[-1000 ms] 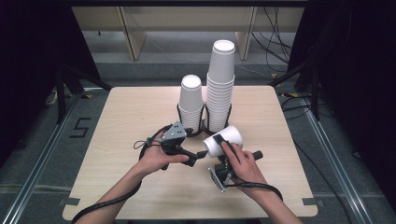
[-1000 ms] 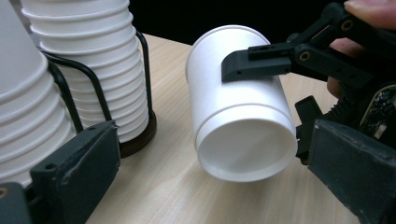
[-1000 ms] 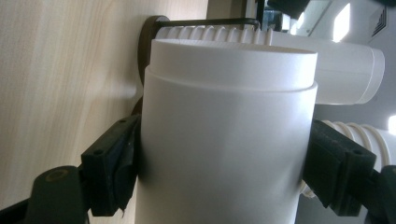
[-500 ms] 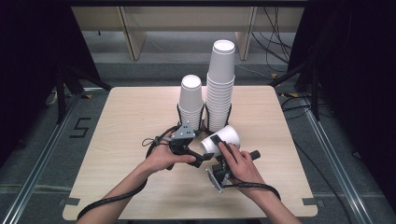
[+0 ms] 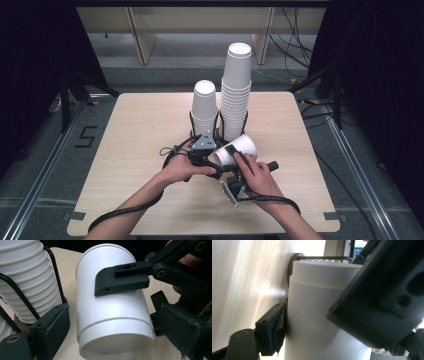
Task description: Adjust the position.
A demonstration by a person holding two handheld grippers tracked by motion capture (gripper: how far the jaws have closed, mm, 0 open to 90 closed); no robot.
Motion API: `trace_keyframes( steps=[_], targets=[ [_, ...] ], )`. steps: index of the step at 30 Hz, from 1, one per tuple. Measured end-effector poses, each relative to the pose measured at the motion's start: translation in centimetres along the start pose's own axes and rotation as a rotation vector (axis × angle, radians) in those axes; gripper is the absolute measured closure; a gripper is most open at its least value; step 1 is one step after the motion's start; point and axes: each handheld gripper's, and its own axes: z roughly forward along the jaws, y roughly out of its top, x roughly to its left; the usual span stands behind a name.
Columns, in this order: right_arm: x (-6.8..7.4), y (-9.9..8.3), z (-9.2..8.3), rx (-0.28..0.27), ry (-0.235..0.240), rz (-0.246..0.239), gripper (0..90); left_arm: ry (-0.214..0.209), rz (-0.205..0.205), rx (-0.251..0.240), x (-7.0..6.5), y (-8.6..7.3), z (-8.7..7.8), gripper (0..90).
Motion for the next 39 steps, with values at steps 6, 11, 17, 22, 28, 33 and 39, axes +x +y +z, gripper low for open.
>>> trace_keyframes(
  steps=[6, 11, 17, 22, 28, 33, 39],
  targets=[
    [-0.1, 0.1, 0.0, -0.003, 0.013, -0.008, 20.4, -0.002, -0.002, 0.009, 0.1, 0.0, 0.2, 11.8],
    [-0.2, 0.2, 0.0, 0.006, 0.034, -0.017, 20.4, -0.011, 0.006, 0.011, 0.1, -0.1, 0.5, 14.4],
    [-0.1, 0.2, 0.0, 0.014, 0.035, -0.006, 20.4, 0.001, 0.010, 0.031, 0.1, -0.1, 0.7, 15.2],
    [0.1, 0.3, -0.1, 0.029, 0.037, 0.030, 20.4, 0.007, 0.011, 0.036, 0.2, -0.1, 1.0, 16.3],
    [0.1, 0.2, 0.0, 0.009, 0.016, 0.023, 20.4, 0.021, 0.016, 0.037, 0.2, -0.2, 1.2, 19.2],
    [0.2, 0.3, 0.0, 0.015, 0.015, 0.042, 20.2, 0.025, 0.024, 0.044, 0.2, -0.2, 1.1, 19.8],
    [0.0, 0.3, 0.0, 0.034, 0.031, 0.027, 19.8, 0.031, 0.037, 0.041, 0.3, -0.1, 1.1, 20.8]
  ],
)
